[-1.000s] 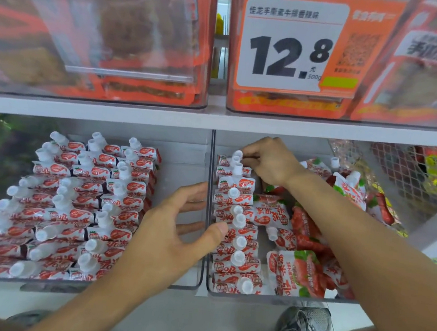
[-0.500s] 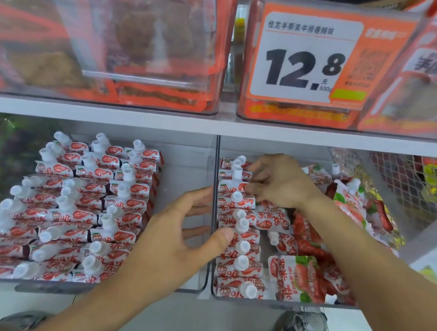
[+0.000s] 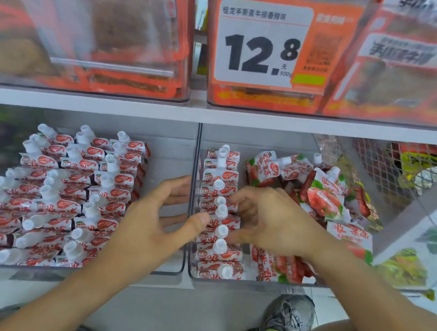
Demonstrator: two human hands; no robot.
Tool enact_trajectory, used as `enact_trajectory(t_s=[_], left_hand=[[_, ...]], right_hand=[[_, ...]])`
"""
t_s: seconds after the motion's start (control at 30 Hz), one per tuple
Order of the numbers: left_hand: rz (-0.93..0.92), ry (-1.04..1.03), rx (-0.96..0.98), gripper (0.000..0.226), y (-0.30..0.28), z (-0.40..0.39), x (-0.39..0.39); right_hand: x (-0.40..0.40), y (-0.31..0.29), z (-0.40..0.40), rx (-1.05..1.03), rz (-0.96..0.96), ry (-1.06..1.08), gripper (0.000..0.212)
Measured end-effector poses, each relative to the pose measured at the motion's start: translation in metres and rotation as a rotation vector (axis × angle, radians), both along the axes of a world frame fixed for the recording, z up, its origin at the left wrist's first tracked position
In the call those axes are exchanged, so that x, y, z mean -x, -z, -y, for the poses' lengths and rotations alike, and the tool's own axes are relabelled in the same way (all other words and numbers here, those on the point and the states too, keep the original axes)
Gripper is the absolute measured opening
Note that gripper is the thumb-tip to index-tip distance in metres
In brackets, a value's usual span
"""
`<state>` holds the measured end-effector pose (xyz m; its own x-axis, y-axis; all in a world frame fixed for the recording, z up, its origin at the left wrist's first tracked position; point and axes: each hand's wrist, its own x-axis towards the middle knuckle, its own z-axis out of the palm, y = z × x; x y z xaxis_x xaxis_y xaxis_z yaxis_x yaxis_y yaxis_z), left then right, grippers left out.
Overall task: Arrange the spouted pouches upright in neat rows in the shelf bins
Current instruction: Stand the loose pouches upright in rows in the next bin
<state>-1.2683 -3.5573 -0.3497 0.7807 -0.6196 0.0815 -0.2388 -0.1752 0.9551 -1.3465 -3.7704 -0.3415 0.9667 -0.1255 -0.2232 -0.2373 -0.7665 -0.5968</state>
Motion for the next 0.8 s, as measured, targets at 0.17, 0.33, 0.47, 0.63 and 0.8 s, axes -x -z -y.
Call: enact_trajectory(t_s=[0.17,0.33,0.47,0.63,0.8], left_hand=[[0.094,-0.062,-0.157,0.07,-0.004,-0.002,0.0],[0.692,-0.085,-0.207,0.038,-0.039,0.012,0.022],[0.583,0.31,-0.322,0.022,-0.056,0.055,0.028],[0.487,0.494,-0.607,0.037,-0.039,0.089,0.021],[0.405,0.529,-0.571,0.053,-0.034,0.087,0.022]], right_hand=[[0.014,-0.013,0.031,-0.096,-0.058,-0.048,0.068],[0.038,-0.018,0.04,0.414,-0.119,-0.205,0.047],[0.044,0.004,0.036,0.53,-0.1,-0.338,0.04],[0.063,0.002,0.053,0.27,0.068,-0.263,0.035],[0.082,-0.012,0.055,0.089,0.211,-0.083,0.037]])
